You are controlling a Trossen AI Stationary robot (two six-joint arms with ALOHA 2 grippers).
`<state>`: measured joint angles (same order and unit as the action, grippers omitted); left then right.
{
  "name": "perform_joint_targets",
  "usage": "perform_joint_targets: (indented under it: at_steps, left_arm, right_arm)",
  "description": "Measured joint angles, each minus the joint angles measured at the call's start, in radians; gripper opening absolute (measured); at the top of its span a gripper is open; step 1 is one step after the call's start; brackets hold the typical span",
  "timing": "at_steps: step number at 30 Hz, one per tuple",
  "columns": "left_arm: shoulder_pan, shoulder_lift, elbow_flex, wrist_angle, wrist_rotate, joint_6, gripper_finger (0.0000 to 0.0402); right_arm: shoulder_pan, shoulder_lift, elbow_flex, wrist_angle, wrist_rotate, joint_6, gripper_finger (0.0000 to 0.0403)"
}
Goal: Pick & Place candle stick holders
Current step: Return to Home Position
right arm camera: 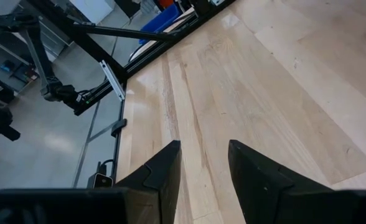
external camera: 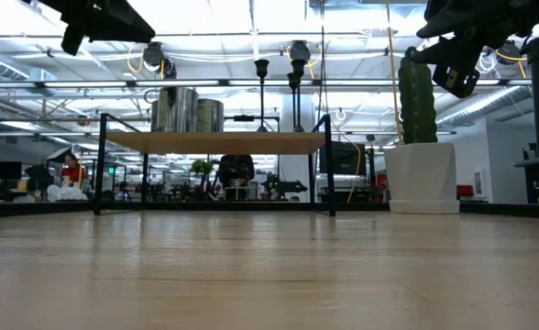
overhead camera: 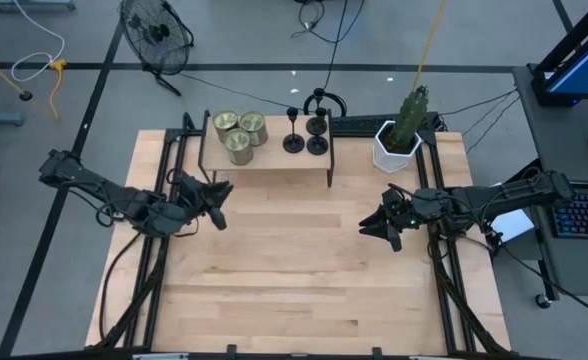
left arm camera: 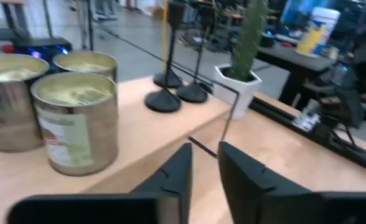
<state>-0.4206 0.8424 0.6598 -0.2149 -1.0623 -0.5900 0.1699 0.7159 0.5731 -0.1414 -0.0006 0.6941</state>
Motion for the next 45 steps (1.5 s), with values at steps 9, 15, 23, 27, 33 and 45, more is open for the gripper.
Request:
perform_joint_targets:
  at_steps: [9,15,23,27,33,45]
  left_arm:
    - [0.000,-0.001,0.000,-0.040,0.093,0.094,0.0013]
    - [0.000,0.001,0.000,-0.014,0.101,0.143,0.0046]
    - [0.059,-0.057,0.000,0.033,0.269,0.137,0.0055]
    - [0.139,-0.116,-0.018,0.042,0.686,0.178,0.0052]
    - [0.236,-0.151,-0.135,0.251,0.976,0.279,0.0051]
    - [0.434,-0.507,-0.346,0.237,1.195,0.294,0.0051]
  right_arm:
    - [0.000,0.000,0.000,0.000,0.000,0.001,0.0125]
    - [0.000,0.000,0.000,0.000,0.000,0.001,0.0125]
    - [0.000,0.000,0.000,0.002,0.078,-0.068,0.0125]
    - [0.000,0.000,0.000,0.005,0.078,-0.104,0.0125]
    - [0.000,0.000,0.000,0.044,0.058,-0.159,0.0125]
    - [0.000,-0.103,0.000,0.051,-0.030,-0.281,0.0125]
